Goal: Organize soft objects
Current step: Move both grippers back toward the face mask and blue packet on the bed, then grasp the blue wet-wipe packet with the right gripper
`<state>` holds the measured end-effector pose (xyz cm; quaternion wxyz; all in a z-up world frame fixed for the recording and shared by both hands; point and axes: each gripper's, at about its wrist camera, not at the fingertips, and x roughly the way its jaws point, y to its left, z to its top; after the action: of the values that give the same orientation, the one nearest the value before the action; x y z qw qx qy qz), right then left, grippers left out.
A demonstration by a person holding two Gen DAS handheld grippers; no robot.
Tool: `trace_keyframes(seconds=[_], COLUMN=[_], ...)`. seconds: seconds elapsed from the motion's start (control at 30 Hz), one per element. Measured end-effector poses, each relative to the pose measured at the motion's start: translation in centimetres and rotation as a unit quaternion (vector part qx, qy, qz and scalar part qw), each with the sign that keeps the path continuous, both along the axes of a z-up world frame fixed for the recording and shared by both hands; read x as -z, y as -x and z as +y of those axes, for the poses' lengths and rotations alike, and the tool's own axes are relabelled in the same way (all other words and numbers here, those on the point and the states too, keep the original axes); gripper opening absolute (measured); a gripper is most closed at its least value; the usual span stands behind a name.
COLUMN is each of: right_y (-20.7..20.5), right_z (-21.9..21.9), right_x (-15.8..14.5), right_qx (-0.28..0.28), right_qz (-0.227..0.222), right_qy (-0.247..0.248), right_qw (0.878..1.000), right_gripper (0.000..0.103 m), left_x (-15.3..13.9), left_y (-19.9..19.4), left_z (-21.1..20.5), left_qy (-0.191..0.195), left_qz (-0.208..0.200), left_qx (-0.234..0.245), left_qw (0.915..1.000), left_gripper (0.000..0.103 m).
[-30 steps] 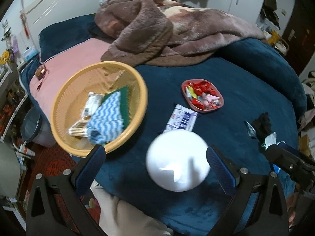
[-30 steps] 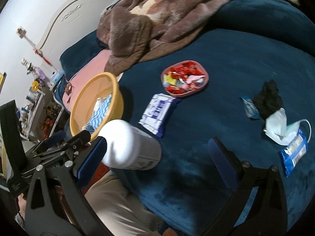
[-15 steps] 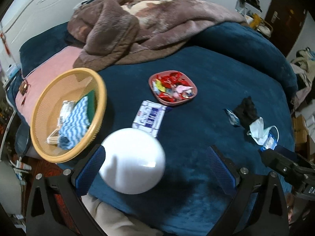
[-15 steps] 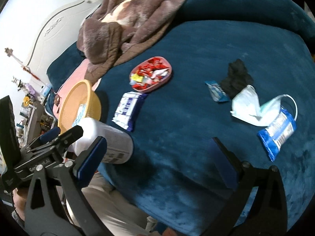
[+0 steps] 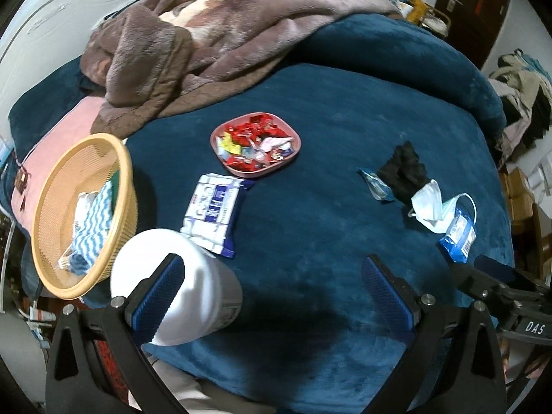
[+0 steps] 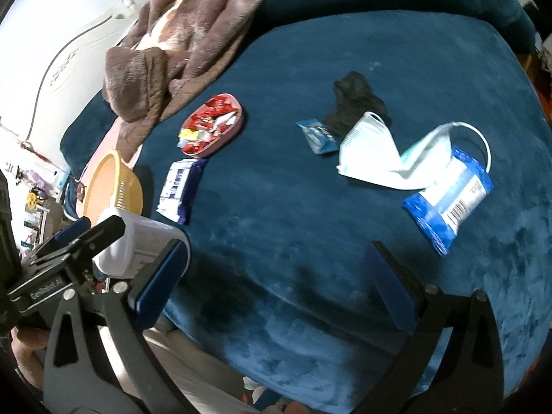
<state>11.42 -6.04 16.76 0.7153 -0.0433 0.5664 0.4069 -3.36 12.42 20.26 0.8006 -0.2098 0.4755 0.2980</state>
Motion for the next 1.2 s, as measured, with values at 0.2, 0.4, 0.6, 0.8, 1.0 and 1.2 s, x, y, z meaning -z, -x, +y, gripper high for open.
trace_keyframes(seconds=[0.2, 0.4, 0.6, 0.8, 1.0, 1.2], right_y=[-0.9, -1.6, -2.0, -2.4, -2.8, -3.4], right_z=[-1.9, -3.4, -4.7, -5.7, -6.7, -7.7], right_x=[1.3, 2.7, 3.8, 4.6, 5.2, 5.7], right_qx=[0.021, 0.036, 0.047, 0.057, 0.064, 0.076], right_qz=[0.009, 0.019, 0.026, 0.030, 0.035, 0.038], right_qy=[0.014, 0.026, 0.036, 0.044, 0.050, 0.053], right_qw=[1.000, 0.999, 0.998, 0.997, 0.996, 0.995], right_gripper=[0.103, 0.103, 0.103, 0.103, 0.103, 0.103], left_x=[0.7, 1.9, 3.7, 5.1, 6.5, 7.6], left_y=[-1.8, -3.3, -4.4, -4.8, -4.7, -5.0], left_z=[-1.4, -2.9, -4.7, -6.0, -6.8, -7.4], left_qy=[0.003, 0.010, 0.016, 0.007, 0.006, 0.014], left_qz=[0.008, 0.017, 0.031, 0.041, 0.046, 0.051], left_qx=[0.027, 0.051, 0.077, 0.083, 0.081, 0.088], left_qw=[0.9996, 0.9985, 0.9964, 0.9957, 0.9956, 0.9947], left_gripper=[0.102, 0.102, 0.102, 0.102, 0.102, 0.102])
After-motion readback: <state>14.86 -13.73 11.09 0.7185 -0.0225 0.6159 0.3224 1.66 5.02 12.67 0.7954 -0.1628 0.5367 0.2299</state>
